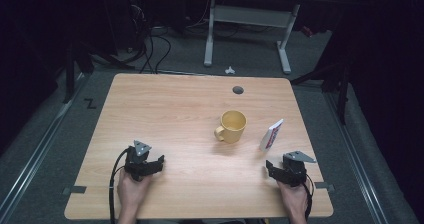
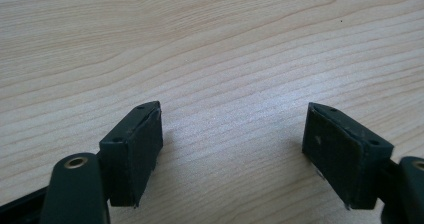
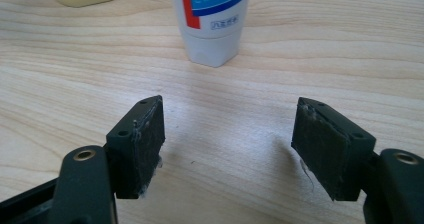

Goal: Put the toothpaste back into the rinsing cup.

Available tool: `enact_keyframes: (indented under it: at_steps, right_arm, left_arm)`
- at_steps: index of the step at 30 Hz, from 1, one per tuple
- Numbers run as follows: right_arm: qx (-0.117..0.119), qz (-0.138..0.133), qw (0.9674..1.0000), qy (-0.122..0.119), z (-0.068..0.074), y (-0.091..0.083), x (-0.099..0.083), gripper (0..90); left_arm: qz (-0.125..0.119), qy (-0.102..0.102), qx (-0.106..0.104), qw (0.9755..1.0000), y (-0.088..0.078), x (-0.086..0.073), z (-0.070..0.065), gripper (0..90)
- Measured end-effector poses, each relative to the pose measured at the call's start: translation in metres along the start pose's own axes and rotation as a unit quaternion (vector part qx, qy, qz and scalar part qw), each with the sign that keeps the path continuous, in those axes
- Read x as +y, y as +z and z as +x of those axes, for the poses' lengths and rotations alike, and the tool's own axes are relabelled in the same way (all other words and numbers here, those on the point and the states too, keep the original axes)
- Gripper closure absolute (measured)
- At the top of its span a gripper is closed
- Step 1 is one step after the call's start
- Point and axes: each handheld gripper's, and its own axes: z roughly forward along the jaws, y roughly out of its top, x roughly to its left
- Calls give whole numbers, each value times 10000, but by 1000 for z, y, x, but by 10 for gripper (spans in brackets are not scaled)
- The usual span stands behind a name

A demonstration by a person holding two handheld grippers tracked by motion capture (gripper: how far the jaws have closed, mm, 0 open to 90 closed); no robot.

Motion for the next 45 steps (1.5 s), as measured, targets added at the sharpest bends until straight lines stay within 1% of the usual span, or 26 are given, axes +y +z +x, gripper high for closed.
enact_keyframes:
  at_steps: [1,7,9,10,11,14,16,27,28,32,33,35,38,39,41,43,45]
  right_arm:
    - [15,-17,10000,-34,1,0,0,287]
    - [65,-100,9999,-63,6,-1,4,269]
    - [98,-141,9998,-34,8,-2,7,258]
    - [100,-179,9998,-40,9,-3,8,253]
    - [102,-222,9997,-95,9,-3,10,251]
    - [73,-227,9997,-100,12,-3,14,238]
    - [54,-252,9996,-141,11,-3,17,231]
    - [-8,-330,9994,-100,8,0,33,222]
    - [-13,-349,9993,-137,8,0,35,222]
    - [-41,-392,9992,-117,6,2,42,220]
    - [-47,-405,9991,-145,6,2,43,220]
    - [-32,-400,9991,-96,5,3,45,220]
    - [-12,-402,9991,-89,4,5,49,220]
    - [-4,-443,9990,-116,4,6,51,221]
    - [31,-456,9989,-48,4,7,52,220]
    - [24,-431,9990,-90,3,9,54,219]
    - [9,-405,9991,-81,4,11,56,219]
  left_arm:
    - [1,0,0,10000,0,0,0,246]
    - [0,3,-6,10000,0,0,0,244]
    - [0,3,-5,10000,0,0,0,244]
    - [0,4,-6,10000,0,0,0,244]
    - [0,3,-6,10000,0,0,0,244]
    - [0,2,-6,10000,0,0,0,244]
    - [0,3,-6,10000,0,0,0,244]
    - [-1,6,-11,10000,0,0,0,244]
    - [-1,7,-11,10000,0,0,0,245]
    - [0,8,-13,10000,0,0,0,245]
    - [-1,7,-14,10000,0,0,0,244]
    - [-2,7,-14,10000,0,0,0,245]
    - [1,9,-15,10000,0,0,0,245]
    - [0,9,-16,10000,0,0,0,244]
    - [1,10,-17,10000,0,0,0,244]
    - [-1,9,-17,10000,0,0,0,245]
    - [0,9,-18,10000,0,0,0,244]
